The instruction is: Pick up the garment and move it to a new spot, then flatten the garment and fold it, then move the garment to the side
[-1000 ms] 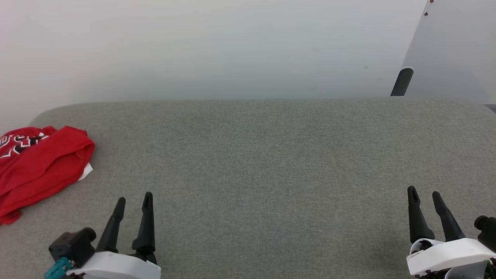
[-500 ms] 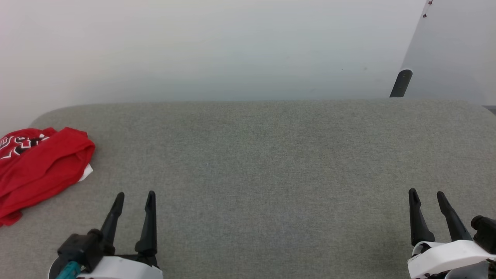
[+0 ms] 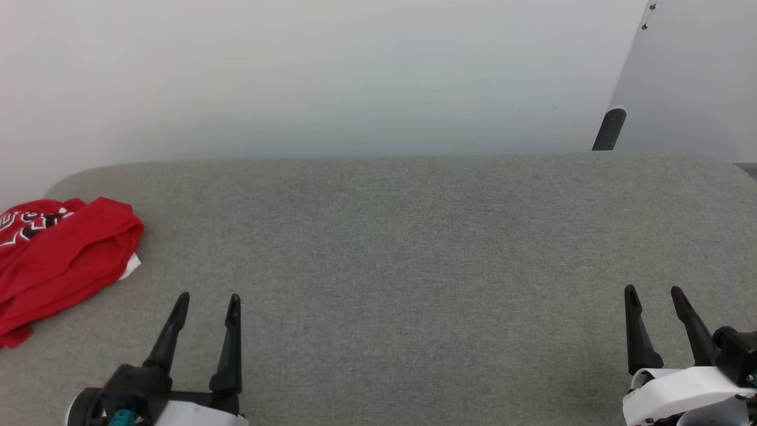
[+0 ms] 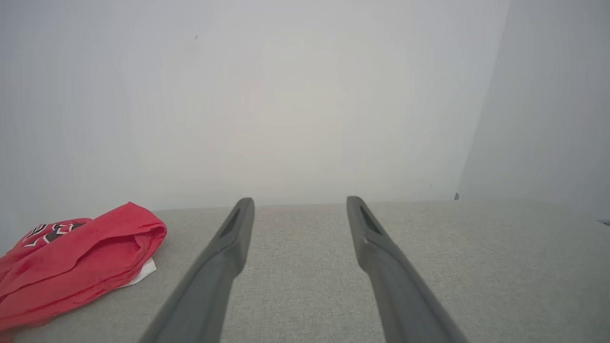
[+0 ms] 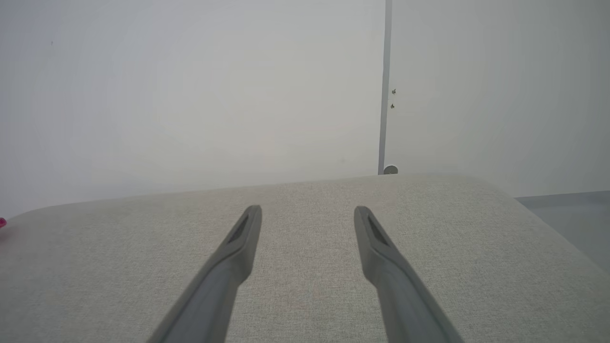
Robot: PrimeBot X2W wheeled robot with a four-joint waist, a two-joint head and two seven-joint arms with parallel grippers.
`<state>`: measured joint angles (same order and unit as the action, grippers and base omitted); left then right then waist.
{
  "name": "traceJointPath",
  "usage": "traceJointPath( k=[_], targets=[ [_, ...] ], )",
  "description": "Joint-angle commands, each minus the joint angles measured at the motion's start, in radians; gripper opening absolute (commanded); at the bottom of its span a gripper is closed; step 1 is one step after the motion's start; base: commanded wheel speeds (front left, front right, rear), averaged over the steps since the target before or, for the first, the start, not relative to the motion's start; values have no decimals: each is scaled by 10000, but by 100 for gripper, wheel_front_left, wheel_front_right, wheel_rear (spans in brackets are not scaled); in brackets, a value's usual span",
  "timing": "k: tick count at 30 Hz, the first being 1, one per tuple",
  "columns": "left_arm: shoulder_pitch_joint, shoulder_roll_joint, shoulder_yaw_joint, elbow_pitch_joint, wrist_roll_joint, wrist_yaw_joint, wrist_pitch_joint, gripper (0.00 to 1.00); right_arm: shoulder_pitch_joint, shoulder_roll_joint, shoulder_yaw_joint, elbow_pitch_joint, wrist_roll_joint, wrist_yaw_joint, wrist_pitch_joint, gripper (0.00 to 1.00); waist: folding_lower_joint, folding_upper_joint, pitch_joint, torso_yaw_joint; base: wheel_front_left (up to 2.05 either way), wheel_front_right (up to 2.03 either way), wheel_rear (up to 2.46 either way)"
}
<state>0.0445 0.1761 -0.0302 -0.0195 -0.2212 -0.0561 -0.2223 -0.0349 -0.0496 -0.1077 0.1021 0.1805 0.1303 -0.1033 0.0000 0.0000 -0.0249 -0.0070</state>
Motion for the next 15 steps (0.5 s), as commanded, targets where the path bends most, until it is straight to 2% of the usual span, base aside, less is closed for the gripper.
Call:
traceJointPath(
  k=[1,15],
  targets=[
    [59,7,32,-106,217,-27,-84,100,5,-9,-25,-82,-170,6,-69,100,0,0,-10,-9,0,0,0],
    [308,7,227,-324,1252,4,-341,100,108,-10,70,-240,-1265,7,-191,100,0,0,-118,273,0,0,0]
  ],
)
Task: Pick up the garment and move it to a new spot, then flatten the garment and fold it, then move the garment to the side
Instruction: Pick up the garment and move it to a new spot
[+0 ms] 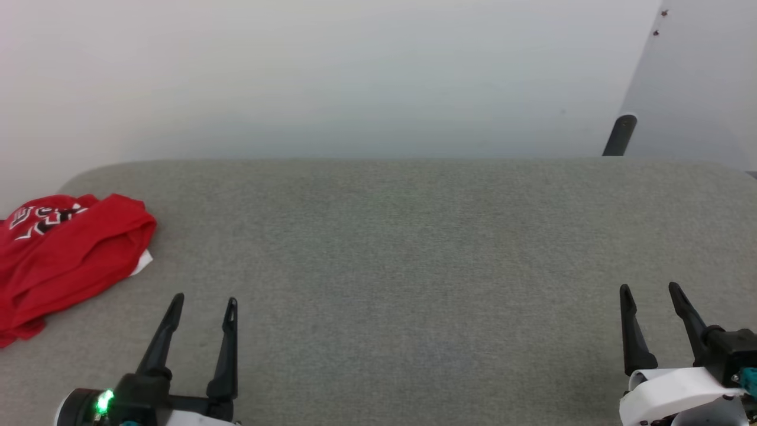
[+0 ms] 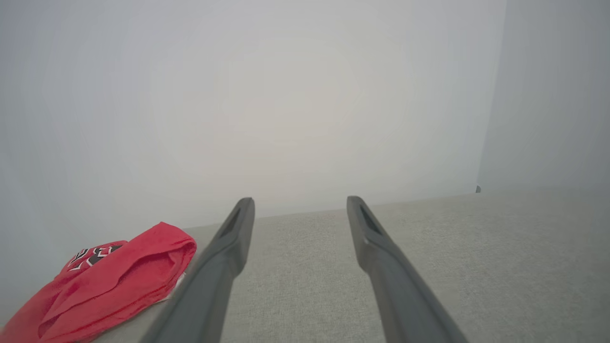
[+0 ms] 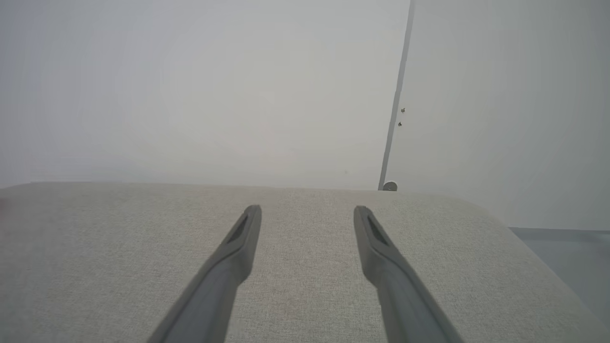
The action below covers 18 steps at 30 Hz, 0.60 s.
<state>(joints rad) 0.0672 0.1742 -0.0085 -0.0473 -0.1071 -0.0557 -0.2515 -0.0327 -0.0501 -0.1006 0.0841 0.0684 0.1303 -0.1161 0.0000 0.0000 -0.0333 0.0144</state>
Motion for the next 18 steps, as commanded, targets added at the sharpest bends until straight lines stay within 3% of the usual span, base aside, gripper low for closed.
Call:
traceJointPath(
  k=[1,8,18],
  targets=[
    [89,39,19,-57,199,11,-70,100,95,-5,31,-66,-205,7,-70,100,0,0,-57,122,0,0,0],
    [145,39,258,-5,547,266,-121,100,145,-4,340,-8,-455,7,-62,100,0,0,-281,882,0,0,0],
    [260,221,811,241,413,505,-119,100,40,3,818,290,-226,6,-39,100,0,0,-718,2571,0,0,0]
  ],
)
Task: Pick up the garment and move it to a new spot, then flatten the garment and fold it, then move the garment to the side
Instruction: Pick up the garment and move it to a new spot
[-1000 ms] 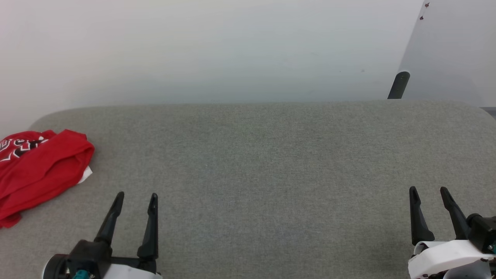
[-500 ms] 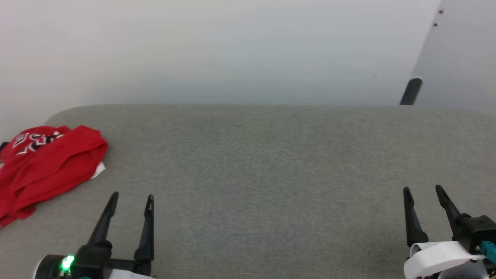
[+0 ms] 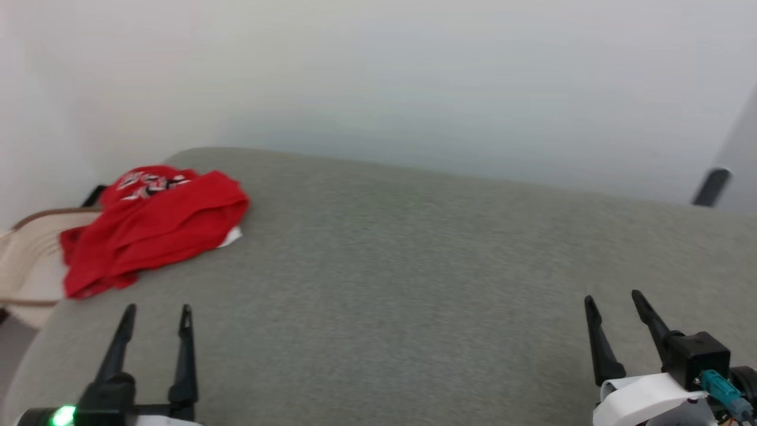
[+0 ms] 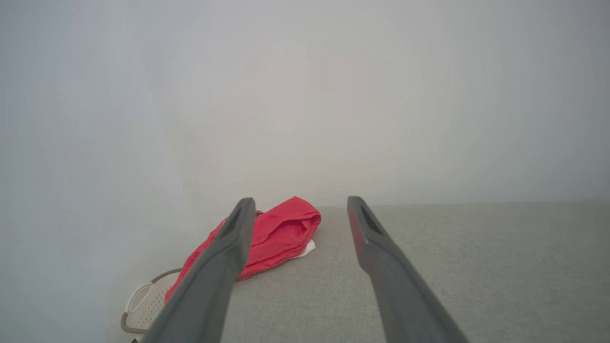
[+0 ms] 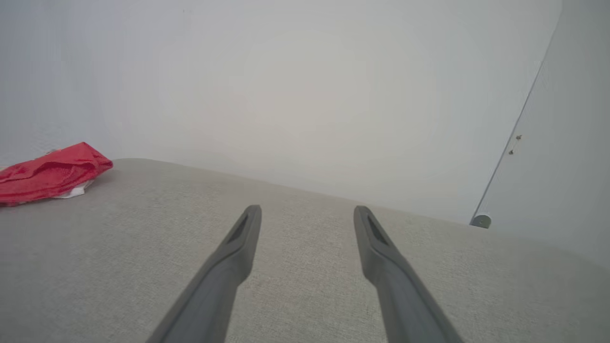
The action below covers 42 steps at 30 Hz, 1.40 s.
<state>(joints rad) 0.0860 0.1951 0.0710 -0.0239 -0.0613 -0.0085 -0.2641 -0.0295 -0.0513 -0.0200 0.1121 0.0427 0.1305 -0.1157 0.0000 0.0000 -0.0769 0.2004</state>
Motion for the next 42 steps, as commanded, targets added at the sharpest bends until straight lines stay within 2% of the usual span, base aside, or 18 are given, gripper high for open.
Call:
traceJointPath(
  k=[1,10,20,25,35,42],
  targets=[
    [89,39,123,23,-87,88,8,100,-27,13,110,64,52,4,-44,100,0,0,-315,853,0,0,0],
    [175,192,550,223,-322,255,8,100,-255,11,412,420,308,3,-144,100,0,0,-468,2060,0,0,0],
    [20,81,704,224,-789,327,153,100,-484,8,491,708,179,3,-240,100,0,0,-227,2401,0,0,0],
    [-294,168,689,242,-1041,186,566,100,-376,11,404,652,102,3,-183,100,0,0,-125,2366,0,0,0],
    [-1799,591,1282,71,-2514,-171,2197,100,-677,8,288,35,-448,3,159,100,0,0,903,1657,0,0,0],
    [-3887,1544,1596,472,-3734,-553,4166,100,-953,-248,112,-829,-695,3,536,100,0,0,2124,1190,0,0,0]
  ],
)
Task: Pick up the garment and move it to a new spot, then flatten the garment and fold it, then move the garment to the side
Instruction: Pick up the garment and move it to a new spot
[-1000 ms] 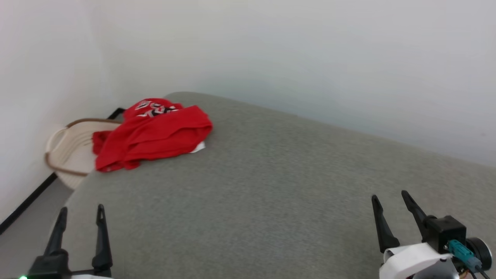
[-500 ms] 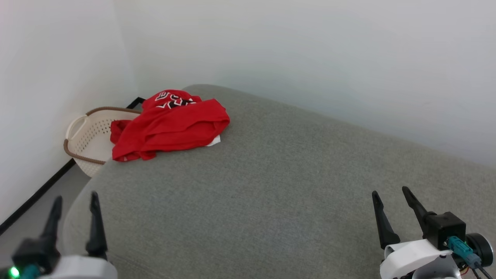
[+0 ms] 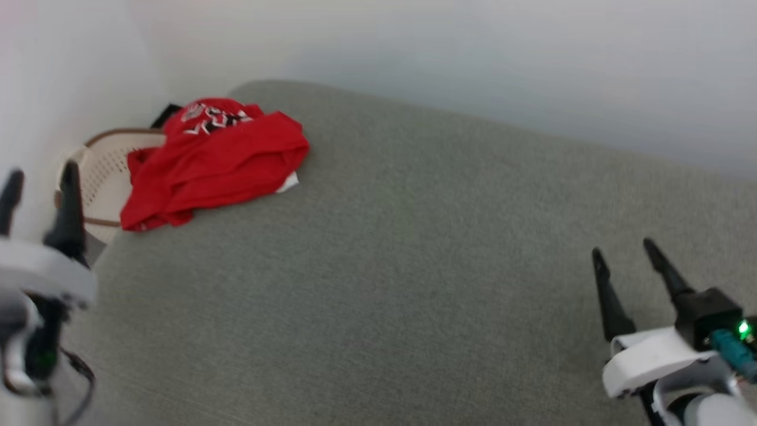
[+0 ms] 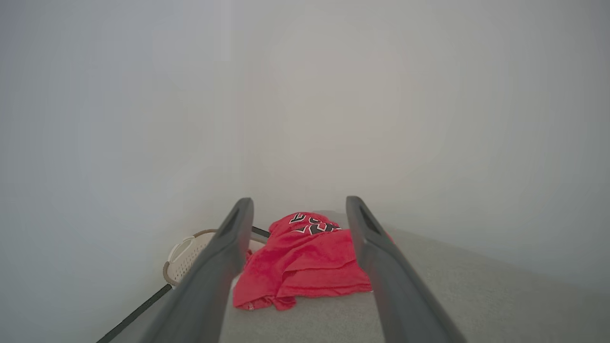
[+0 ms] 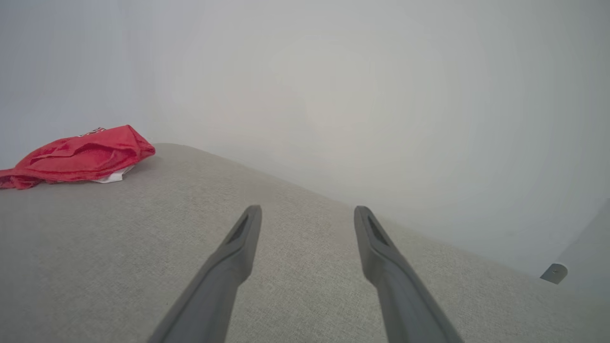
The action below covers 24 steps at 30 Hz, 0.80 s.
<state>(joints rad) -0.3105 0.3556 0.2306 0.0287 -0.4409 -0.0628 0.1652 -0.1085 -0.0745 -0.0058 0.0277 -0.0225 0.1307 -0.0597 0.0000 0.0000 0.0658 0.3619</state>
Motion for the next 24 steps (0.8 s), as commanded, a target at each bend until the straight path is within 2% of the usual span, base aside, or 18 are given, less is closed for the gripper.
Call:
traceJointPath(
  k=[1,6,10,15,24],
  targets=[
    [-243,141,6,111,-39,-52,140,100,-180,-83,-45,-117,-55,1,32,100,0,0,904,-475,0,0,0],
    [-2065,828,-141,1426,-690,-282,1223,100,-424,-426,-141,-754,21,1,287,100,0,0,1880,-677,0,0,0],
    [-3469,1100,-256,2674,-1171,-337,2111,100,-599,-637,-117,-1269,49,1,507,100,0,0,2537,-838,0,0,0],
    [-4793,1475,-642,4461,-1223,-355,3066,100,-833,-844,-51,-1785,73,1,783,100,0,0,3274,-1094,0,0,0],
    [-6737,1919,-1212,7587,-1139,-523,3492,100,-1085,-1084,-53,-2490,103,1,1205,100,0,0,4342,-1470,0,0,0]
  ],
)
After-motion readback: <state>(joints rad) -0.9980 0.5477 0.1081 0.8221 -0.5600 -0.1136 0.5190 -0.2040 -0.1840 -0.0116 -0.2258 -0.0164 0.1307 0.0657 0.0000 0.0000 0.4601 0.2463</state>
